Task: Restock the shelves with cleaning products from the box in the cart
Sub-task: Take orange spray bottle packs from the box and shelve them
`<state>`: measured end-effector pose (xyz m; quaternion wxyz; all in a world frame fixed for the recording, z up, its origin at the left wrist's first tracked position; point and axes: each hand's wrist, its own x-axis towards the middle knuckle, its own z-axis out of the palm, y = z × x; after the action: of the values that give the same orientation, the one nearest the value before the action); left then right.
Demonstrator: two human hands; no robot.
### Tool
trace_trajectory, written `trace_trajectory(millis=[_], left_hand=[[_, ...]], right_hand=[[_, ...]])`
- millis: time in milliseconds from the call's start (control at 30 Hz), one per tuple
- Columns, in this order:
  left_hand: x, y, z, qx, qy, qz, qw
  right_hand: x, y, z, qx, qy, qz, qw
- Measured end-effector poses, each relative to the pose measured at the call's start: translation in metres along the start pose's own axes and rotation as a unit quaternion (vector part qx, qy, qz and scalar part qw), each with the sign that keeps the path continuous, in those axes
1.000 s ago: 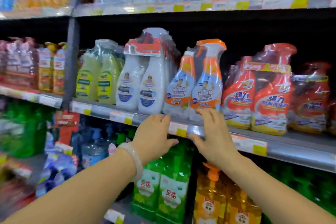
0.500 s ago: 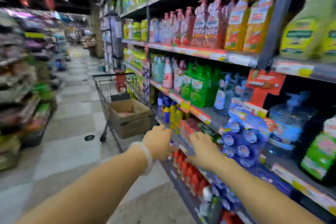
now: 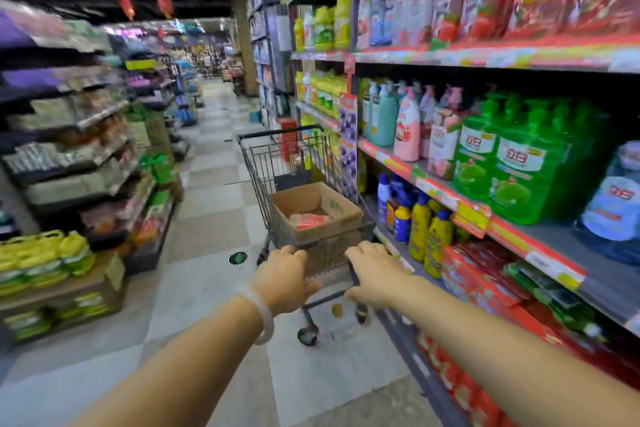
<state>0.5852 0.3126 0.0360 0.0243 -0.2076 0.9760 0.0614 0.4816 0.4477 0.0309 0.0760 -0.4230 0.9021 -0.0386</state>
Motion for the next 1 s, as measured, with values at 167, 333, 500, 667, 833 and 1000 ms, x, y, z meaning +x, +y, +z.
trace_trajectory(millis=[167,333,500,667,833,1000], left_hand=[[0.095,-0.049,-0.022,-0.013,0.001,-0.044,0.999],[0.176,-0.107,-0.019,-0.01,-0.024,-0.066,0.997],[0.279,-0.162,-0.007,0.0,-0.061,-0.076,0.995],[0.386,-0.203,-0.007,-0.01,-0.091,-0.051,0.994],[0.498,-0.227,-0.007,-0.014,-0.111,-0.007,0.994],[0.604,-0.229,0.014,0.008,-0.15,0.04,0.988]], right_hand=[[0.127,0.009,-0.011,0.024,-0.026,-0.003,0.999],[0.236,0.004,0.004,0.024,-0.063,-0.019,0.998],[0.344,-0.002,0.022,0.016,-0.076,-0.023,0.997],[0.436,0.008,0.03,0.046,-0.095,0.03,0.994],[0.517,0.034,0.045,0.07,-0.109,0.087,0.988],[0.599,0.076,0.07,0.075,-0.13,0.11,0.983]])
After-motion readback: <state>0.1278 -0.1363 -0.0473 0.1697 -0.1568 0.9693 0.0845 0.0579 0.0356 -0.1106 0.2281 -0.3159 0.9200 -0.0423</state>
